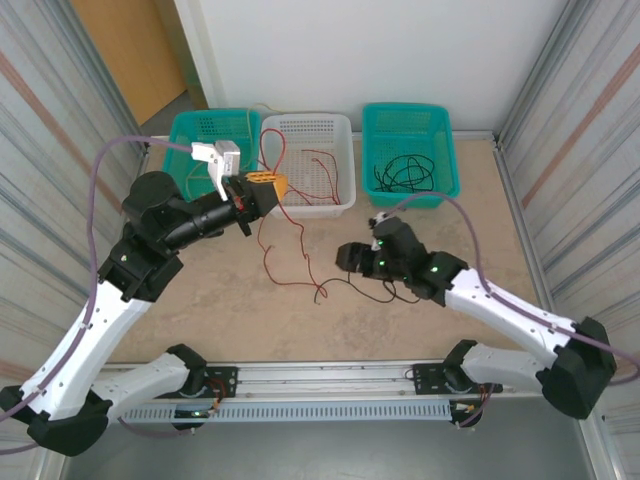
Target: Untangle the cables
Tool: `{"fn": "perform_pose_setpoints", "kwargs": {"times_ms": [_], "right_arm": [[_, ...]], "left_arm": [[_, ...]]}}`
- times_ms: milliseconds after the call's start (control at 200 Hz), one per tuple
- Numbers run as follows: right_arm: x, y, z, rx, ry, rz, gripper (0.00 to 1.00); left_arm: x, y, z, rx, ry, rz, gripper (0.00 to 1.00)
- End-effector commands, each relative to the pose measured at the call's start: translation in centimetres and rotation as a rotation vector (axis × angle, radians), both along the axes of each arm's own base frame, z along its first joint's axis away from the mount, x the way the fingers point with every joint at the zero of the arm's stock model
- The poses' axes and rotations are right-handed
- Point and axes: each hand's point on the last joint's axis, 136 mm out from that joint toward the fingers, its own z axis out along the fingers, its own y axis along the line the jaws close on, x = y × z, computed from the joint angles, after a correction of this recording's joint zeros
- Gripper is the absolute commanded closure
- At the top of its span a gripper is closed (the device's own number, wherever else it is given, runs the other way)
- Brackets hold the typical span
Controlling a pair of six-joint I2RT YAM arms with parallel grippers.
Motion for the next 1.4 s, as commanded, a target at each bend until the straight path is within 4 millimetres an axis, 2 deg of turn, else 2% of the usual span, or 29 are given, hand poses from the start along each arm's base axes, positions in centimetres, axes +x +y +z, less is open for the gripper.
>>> {"fn": "perform_pose_setpoints", "kwargs": {"times_ms": [0, 100, 261, 411, 441, 476, 521, 561, 702, 812, 897, 967, 1047, 1072, 1213, 1393], "right_arm": [[-0.3, 3.5, 1.3, -0.03, -0.064, 0.114, 0.37], [-0.5, 5.5, -0.4, -0.071, -0.05, 0.156, 0.38], [0.7, 7.1, -3.6, -0.058, 0.019, 0.145, 0.38], [1.4, 9.1, -6.8, -0.025, 0.102, 0.155, 0.44], [1.4, 9.4, -7.3, -0.023, 0.115, 0.156, 0.5], [1.4, 9.5, -8.0, -0.029, 0.131, 0.147, 0.6], [1.6, 9.1, -8.8, -0.047, 0.148, 0.12, 0.76], [1.7, 8.7, -9.5, -0.056, 0.162, 0.098, 0.85], [1.5, 7.3, -10.8, -0.056, 0.197, 0.062, 0.95], [0.9, 6.4, -11.5, -0.078, 0.209, 0.056, 0.98], [0.6, 6.0, -11.5, -0.09, 0.209, 0.057, 0.91], [0.4, 5.5, -10.9, -0.105, 0.192, 0.056, 0.77], [0.6, 4.7, -9.4, -0.129, 0.154, 0.043, 0.58], [0.6, 4.4, -8.9, -0.14, 0.144, 0.037, 0.55], [0.9, 2.4, -5.2, -0.187, 0.058, 0.01, 0.45], [0.5, -1.1, -1.2, -0.203, -0.039, -0.053, 0.39]], "left_arm": [[-1.0, 0.2, 1.7, -0.06, -0.018, -0.036, 1.0], [-1.2, 0.3, 2.4, -0.08, -0.026, -0.04, 1.0], [-1.6, 0.4, 3.3, -0.097, -0.037, -0.048, 1.0], [-2.0, 0.5, 4.2, -0.107, -0.055, -0.061, 1.0], [-2.0, 0.6, 4.4, -0.109, -0.057, -0.059, 1.0], [-2.1, 0.7, 4.5, -0.11, -0.06, -0.056, 1.0], [-2.0, 0.8, 4.6, -0.107, -0.066, -0.046, 1.0], [-2.0, 1.0, 4.8, -0.102, -0.072, -0.036, 1.0], [-1.8, 1.4, 5.5, -0.093, -0.084, -0.005, 1.0], [-1.3, 1.7, 6.2, -0.093, -0.085, 0.024, 1.0], [0.0, 2.1, 6.3, -0.074, -0.075, 0.092, 1.0], [1.3, 2.7, 5.8, -0.055, -0.048, 0.157, 1.0], [2.9, 3.2, 4.7, -0.034, -0.013, 0.207, 1.0], [3.4, 3.3, 4.3, -0.028, 0.001, 0.221, 1.0], [6.0, 4.0, 2.5, -0.014, 0.057, 0.281, 1.0], [8.6, 4.6, 2.2, 0.012, 0.067, 0.33, 1.0]]}}
